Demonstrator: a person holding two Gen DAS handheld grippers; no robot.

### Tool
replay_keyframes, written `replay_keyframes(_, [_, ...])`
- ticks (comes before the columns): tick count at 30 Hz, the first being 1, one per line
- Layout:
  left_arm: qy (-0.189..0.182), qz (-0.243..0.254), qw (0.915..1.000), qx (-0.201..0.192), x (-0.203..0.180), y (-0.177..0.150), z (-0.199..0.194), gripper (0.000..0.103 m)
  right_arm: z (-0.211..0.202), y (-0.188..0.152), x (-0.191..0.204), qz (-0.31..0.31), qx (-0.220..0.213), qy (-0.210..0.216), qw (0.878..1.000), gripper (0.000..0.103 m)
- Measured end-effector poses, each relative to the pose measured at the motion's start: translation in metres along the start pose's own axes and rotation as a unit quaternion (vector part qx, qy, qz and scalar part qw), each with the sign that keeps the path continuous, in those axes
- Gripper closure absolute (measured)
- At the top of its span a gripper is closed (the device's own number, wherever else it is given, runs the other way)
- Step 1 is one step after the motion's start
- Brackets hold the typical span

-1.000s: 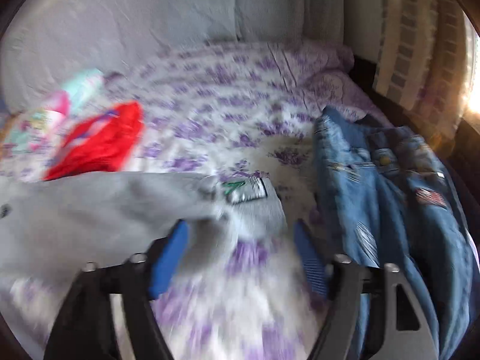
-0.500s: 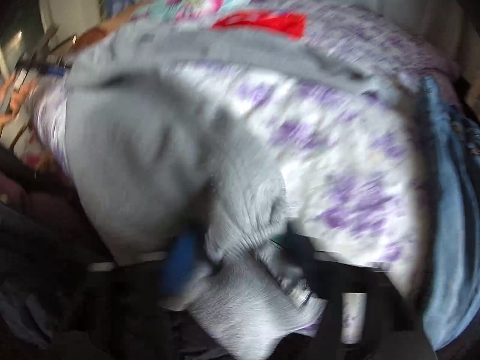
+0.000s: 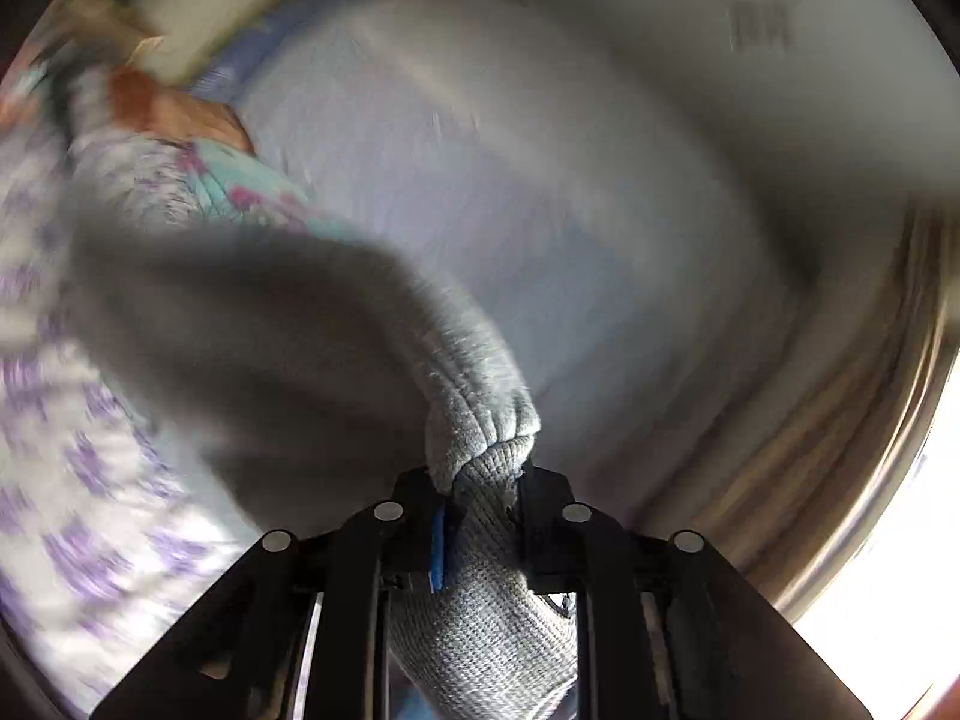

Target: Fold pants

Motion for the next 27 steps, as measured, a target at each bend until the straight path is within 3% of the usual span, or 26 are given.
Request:
replay_keyframes(1, [0.002, 0.004, 1.0, 0.002, 0.004, -0.011, -0.007, 0.094, -0.008, -0.02, 0.01, -0.018, -0.01, 0.017, 1.0, 0.066])
replay_keyframes(3, [0.005, 0.009, 0.9998, 0.02, 0.014, -0.034, -0.009, 0.095, -0.008, -0.076, 0.041, -0.029, 0.063, 0.072, 0.995, 0.038])
replay_keyframes(5, [0.012, 0.006, 0.999, 0.042, 0.03, -0.05, -0.006, 0.095, -0.019, -0.151, 0.085, -0.018, 0.168, 0.15, 0.974, 0.037])
replay_keyframes(6, [0.018, 0.003, 0.9985, 0.052, 0.038, -0.056, -0.003, 0.095, -0.024, -0.169, 0.094, 0.003, 0.191, 0.17, 0.967, 0.037])
replay_keyframes(8, [0.02, -0.004, 0.9979, 0.061, 0.047, -0.058, -0.002, 0.095, -0.038, -0.192, 0.095, 0.104, 0.21, 0.191, 0.953, 0.033])
replay_keyframes(10, [0.019, -0.003, 0.9974, 0.07, 0.045, -0.057, 0.004, 0.094, -0.039, -0.199, 0.077, 0.231, 0.224, 0.186, 0.928, 0.015])
replay_keyframes(12, [0.011, 0.004, 0.997, 0.077, 0.033, -0.057, 0.014, 0.074, -0.036, -0.204, 0.066, 0.321, 0.231, 0.195, 0.897, 0.011])
replay_keyframes(13, [0.011, 0.006, 0.9972, 0.073, 0.025, -0.054, 0.019, 0.047, -0.034, -0.209, 0.066, 0.361, 0.239, 0.204, 0.878, 0.011])
replay_keyframes(14, [0.013, 0.009, 0.9978, 0.065, 0.02, -0.052, 0.024, 0.029, -0.034, -0.213, 0.069, 0.38, 0.249, 0.207, 0.866, 0.011])
replay_keyframes(16, [0.015, 0.011, 0.9983, 0.055, 0.01, -0.046, 0.038, 0.028, -0.033, -0.219, 0.067, 0.421, 0.264, 0.213, 0.841, 0.011])
replay_keyframes(18, [-0.016, -0.011, 0.9975, 0.068, 0.002, -0.042, 0.053, 0.028, -0.031, -0.216, 0.068, 0.454, 0.258, 0.221, 0.824, 0.011])
replay_keyframes(19, [-0.022, -0.02, 0.9973, 0.068, 0.0, -0.037, 0.059, 0.028, -0.036, -0.217, 0.069, 0.454, 0.258, 0.219, 0.824, 0.011])
replay_keyframes(22, [-0.009, -0.032, 0.9976, 0.061, -0.001, -0.022, 0.076, 0.031, -0.043, -0.215, 0.071, 0.385, 0.278, 0.192, 0.859, 0.011])
replay_keyframes(23, [-0.007, -0.039, 0.9972, 0.063, 0.0, -0.02, 0.08, 0.056, -0.049, -0.215, 0.072, 0.369, 0.286, 0.19, 0.864, 0.011])
replay_keyframes(25, [-0.015, -0.049, 0.9965, 0.065, -0.002, -0.02, 0.082, 0.075, -0.061, -0.217, 0.063, 0.375, 0.288, 0.184, 0.861, 0.011])
replay_keyframes(27, [-0.015, -0.035, 0.9984, 0.041, -0.008, -0.02, 0.064, 0.081, -0.076, -0.216, 0.052, 0.397, 0.282, 0.177, 0.855, 0.011])
Point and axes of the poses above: each gripper's, at about its wrist camera, not at the fingertips, and z roughly the way its jaws point, x to its left, y to its top, the point moved 6 cm from there along z, roughly the way its jaws point, and after that the axes turned 2 degrees about -x, right-handed, at the moved point
